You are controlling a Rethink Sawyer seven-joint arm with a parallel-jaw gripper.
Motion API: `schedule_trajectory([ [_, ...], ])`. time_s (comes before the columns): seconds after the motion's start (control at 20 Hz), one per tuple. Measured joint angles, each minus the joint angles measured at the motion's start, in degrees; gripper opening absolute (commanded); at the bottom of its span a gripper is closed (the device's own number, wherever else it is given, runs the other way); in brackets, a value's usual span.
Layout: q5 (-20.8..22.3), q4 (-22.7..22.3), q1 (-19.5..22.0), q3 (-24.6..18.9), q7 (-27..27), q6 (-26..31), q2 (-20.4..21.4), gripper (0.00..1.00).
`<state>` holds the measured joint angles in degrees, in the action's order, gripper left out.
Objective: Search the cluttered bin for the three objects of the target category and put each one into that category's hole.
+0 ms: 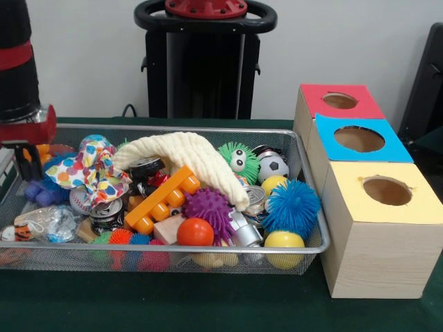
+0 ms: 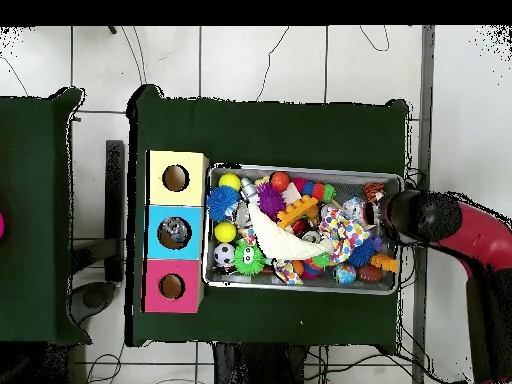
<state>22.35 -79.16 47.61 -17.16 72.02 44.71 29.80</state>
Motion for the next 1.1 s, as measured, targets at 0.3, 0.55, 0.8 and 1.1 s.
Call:
schedule_trajectory([
  [0.3,3.5,1.1,-2.7,0.4,0.0,-0.9,-0.1,0.00],
  [0.55,5.8,1.8,-4.5,0.4,0.0,-2.6,-2.7,0.00],
  [0.8,7.2,2.5,-5.2,0.4,0.0,-4.5,-6.2,0.00],
  [1.1,9.6,3.1,-5.7,0.6,0.0,-7.5,-9.1,0.00],
])
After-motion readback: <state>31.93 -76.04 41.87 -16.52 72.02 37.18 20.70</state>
